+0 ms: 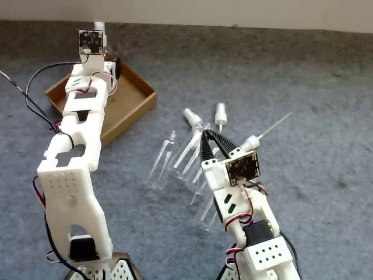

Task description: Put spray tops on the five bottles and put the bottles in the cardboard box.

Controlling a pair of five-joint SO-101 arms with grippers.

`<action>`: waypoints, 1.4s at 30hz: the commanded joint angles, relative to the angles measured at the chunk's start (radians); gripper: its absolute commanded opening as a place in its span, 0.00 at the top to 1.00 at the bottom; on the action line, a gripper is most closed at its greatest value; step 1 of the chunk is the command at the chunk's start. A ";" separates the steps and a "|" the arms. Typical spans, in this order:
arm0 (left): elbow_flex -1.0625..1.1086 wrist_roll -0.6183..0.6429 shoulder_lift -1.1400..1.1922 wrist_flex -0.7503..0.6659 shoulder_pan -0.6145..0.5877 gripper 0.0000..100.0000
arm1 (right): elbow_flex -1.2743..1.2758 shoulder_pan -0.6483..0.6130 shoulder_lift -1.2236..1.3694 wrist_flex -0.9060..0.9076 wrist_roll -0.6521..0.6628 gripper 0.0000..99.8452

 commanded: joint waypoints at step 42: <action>0.213 -0.008 -0.222 0.054 -0.061 0.64 | 0.110 -0.010 -0.007 0.008 0.011 0.99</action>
